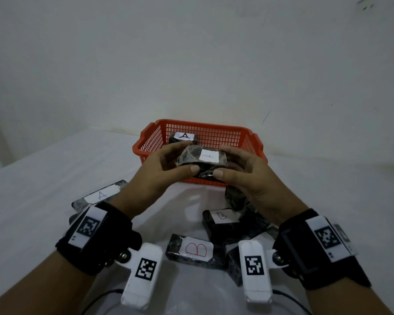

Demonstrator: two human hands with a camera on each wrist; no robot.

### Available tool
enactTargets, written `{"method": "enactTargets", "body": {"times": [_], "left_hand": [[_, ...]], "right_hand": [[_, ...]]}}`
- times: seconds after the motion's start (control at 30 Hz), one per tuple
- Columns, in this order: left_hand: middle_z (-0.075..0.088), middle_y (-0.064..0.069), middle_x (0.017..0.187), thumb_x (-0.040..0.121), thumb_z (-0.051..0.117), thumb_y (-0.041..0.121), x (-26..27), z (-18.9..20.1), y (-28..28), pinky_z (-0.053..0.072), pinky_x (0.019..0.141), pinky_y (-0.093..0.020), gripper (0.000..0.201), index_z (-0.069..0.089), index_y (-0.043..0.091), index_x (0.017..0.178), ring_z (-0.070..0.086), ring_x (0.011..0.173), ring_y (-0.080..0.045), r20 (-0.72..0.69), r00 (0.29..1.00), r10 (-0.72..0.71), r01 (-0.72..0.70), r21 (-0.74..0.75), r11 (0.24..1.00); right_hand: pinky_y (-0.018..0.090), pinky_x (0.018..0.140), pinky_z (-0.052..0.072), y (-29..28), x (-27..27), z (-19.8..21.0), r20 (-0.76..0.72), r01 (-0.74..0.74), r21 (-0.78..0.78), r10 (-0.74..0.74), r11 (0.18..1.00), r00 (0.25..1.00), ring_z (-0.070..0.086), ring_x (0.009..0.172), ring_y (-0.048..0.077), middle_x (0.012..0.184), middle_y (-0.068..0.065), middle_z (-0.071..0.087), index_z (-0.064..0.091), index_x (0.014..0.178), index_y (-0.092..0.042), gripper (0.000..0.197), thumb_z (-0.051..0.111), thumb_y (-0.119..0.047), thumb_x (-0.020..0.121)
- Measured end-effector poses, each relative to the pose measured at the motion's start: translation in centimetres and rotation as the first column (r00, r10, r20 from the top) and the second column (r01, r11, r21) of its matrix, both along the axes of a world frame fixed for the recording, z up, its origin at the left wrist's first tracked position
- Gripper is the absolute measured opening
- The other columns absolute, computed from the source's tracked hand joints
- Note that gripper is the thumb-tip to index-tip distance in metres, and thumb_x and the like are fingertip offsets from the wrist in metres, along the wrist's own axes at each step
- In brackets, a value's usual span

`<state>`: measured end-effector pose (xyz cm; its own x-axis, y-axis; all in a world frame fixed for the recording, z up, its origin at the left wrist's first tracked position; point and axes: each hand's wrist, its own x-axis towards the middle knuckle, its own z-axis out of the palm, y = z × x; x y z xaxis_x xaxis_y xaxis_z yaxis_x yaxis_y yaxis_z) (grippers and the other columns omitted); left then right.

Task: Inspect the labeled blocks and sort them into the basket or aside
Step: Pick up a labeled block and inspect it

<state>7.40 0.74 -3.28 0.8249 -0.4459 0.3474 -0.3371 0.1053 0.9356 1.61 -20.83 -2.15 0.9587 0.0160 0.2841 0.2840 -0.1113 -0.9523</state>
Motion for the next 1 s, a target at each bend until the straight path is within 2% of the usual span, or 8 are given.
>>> {"method": "enactTargets", "body": {"times": [0.13, 0.3, 0.4, 0.53, 0.7, 0.77, 0.87, 1.0], "left_hand": [[0.066, -0.002, 0.136, 0.073, 0.078, 0.034, 0.1, 0.0, 0.2, 0.052, 0.105, -0.04, 0.081, 0.049, 0.015, 0.146, 0.063, 0.127, -0.02, -0.001, 0.997, -0.079, 0.079, 0.007, 0.997], [0.065, -0.009, 0.135, 0.072, 0.074, 0.028, 0.6, -0.1, 0.6, 0.052, 0.104, -0.042, 0.078, 0.051, 0.01, 0.144, 0.062, 0.126, -0.027, -0.033, 0.987, -0.158, 0.157, -0.033, 0.987], [0.061, -0.015, 0.138, 0.072, 0.071, 0.019, 0.5, 0.0, 0.8, 0.053, 0.1, -0.036, 0.081, 0.045, 0.007, 0.147, 0.059, 0.129, -0.033, -0.085, 0.952, -0.293, 0.287, -0.071, 0.955], [0.063, -0.013, 0.137, 0.073, 0.069, 0.015, 0.2, 0.2, 0.5, 0.054, 0.098, -0.034, 0.078, 0.046, 0.01, 0.147, 0.06, 0.128, -0.03, -0.139, 0.915, -0.378, 0.369, -0.082, 0.926], [0.073, -0.013, 0.117, 0.096, 0.063, 0.018, 0.2, 0.5, -0.4, 0.053, 0.09, -0.04, 0.029, 0.068, 0.012, 0.124, 0.065, 0.105, -0.036, -0.261, 0.963, -0.073, 0.035, -0.15, 0.988], [0.077, -0.01, 0.111, 0.1, 0.057, 0.023, 0.2, 0.7, -1.0, 0.059, 0.081, -0.035, 0.028, 0.068, 0.011, 0.122, 0.074, 0.099, -0.028, -0.273, 0.957, 0.096, -0.122, -0.08, 0.989], [0.079, -0.006, 0.104, 0.102, 0.056, 0.031, 0.1, 1.7, -2.1, 0.06, 0.069, -0.026, 0.027, 0.069, 0.012, 0.117, 0.078, 0.092, -0.021, -0.239, 0.96, 0.146, -0.158, -0.031, 0.987], [0.076, -0.003, 0.109, 0.092, 0.072, 0.023, 1.0, 3.7, -3.5, 0.062, 0.074, -0.026, 0.028, 0.068, 0.017, 0.12, 0.075, 0.094, -0.016, -0.15, 0.963, 0.223, -0.215, 0.069, 0.974]], "right_hand": [[0.043, 0.111, 0.051, 0.2, 0.0, 0.1, 0.01, 0.047, -0.002, -0.047, 0.999, 0.999, 0.067, 0.124, 0.016, 0.13, 0.001, 0.072, 0.061, 0.135, -0.02, 0.089, 0.09, -0.041, 0.055], [0.031, 0.091, 0.061, 0.5, -0.5, 0.7, -0.106, -0.021, 0.114, 0.033, 0.993, 0.994, 0.075, 0.11, 0.021, 0.124, 0.014, 0.073, 0.061, 0.13, -0.006, 0.069, 0.088, -0.038, 0.076], [0.028, 0.074, 0.063, 0.8, -0.9, 1.2, -0.193, 0.025, 0.201, 0.015, 0.979, 0.981, 0.077, 0.096, 0.024, 0.117, 0.022, 0.075, 0.06, 0.124, 0.006, 0.058, 0.066, -0.04, 0.089], [0.027, 0.069, 0.062, 0.2, -1.0, 1.3, -0.282, 0.093, 0.167, -0.043, 0.982, 0.958, 0.075, 0.087, 0.022, 0.115, 0.023, 0.075, 0.067, 0.114, 0.0, 0.022, 0.066, -0.013, 0.098], [0.033, 0.079, 0.065, -0.3, -1.1, 2.1, -0.331, 0.097, 0.3, 0.009, 0.949, 0.944, 0.076, 0.097, 0.024, 0.112, 0.018, 0.078, 0.071, 0.116, 0.001, 0.022, 0.065, -0.002, 0.095], [0.032, 0.077, 0.066, -0.4, -0.9, 2.6, -0.344, 0.12, 0.274, -0.019, 0.954, 0.939, 0.078, 0.094, 0.023, 0.107, 0.015, 0.08, 0.072, 0.115, 0.001, 0.022, 0.067, -0.001, 0.093], [0.03, 0.071, 0.064, -0.6, -0.2, 3.7, -0.339, 0.194, 0.183, -0.124, 0.964, 0.933, 0.077, 0.093, 0.024, 0.105, 0.014, 0.08, 0.073, 0.111, 0.0, 0.019, 0.07, -0.001, 0.093], [0.036, 0.076, 0.063, -1.2, 1.3, 5.2, -0.362, 0.274, 0.142, -0.207, 0.951, 0.909, 0.073, 0.09, 0.026, 0.105, 0.019, 0.078, 0.074, 0.108, 0.004, 0.017, 0.07, -0.006, 0.094]]}}
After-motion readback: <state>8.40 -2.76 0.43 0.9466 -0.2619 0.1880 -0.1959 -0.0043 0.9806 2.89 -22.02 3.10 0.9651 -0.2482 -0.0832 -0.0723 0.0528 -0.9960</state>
